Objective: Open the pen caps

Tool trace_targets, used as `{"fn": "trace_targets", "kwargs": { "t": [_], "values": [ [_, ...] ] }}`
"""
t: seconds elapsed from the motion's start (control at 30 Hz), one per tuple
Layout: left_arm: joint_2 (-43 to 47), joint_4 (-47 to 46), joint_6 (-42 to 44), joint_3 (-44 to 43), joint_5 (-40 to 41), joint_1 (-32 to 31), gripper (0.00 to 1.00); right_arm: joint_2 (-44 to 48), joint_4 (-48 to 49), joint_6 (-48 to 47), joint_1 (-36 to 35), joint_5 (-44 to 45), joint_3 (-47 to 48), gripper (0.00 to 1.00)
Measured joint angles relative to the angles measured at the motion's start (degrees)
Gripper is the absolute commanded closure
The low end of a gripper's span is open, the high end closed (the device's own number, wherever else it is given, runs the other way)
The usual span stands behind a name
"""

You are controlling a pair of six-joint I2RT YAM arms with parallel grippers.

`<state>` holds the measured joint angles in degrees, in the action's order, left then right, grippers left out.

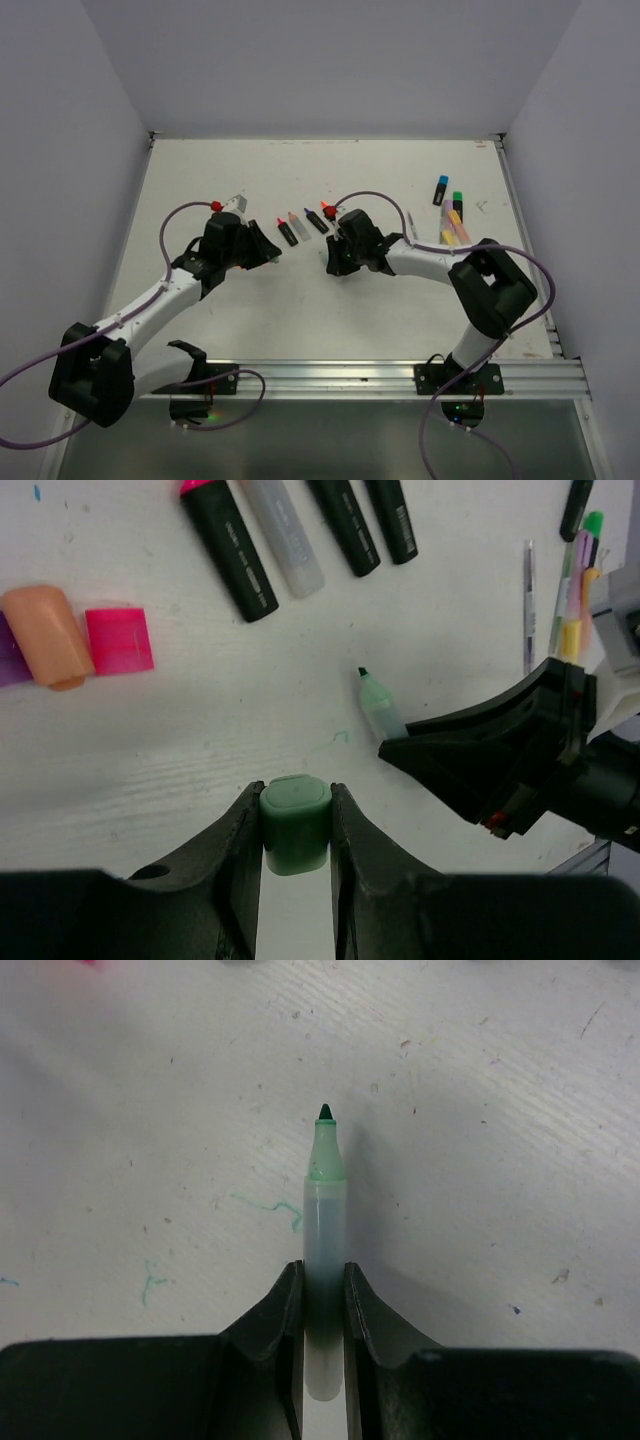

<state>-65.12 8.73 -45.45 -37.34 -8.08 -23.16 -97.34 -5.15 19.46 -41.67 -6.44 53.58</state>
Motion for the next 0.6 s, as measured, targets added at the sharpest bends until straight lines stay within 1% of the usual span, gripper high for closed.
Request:
{"fn": "trace_targets", "kwargs": {
  "t": [0.27,0.6],
  "values": [
    [-1.2,-0.5,-1.6,6.4,0.6,-3.0,1.00,-4.9,3.0,0.0,0.2,-3.6,2.6,1.00],
    [-7.5,-4.2,-3.2,8.1,0.8,-5.2,1.00,-7.1,5.0,0.2,0.2,-4.1,3.5,1.00]
  ]
}}
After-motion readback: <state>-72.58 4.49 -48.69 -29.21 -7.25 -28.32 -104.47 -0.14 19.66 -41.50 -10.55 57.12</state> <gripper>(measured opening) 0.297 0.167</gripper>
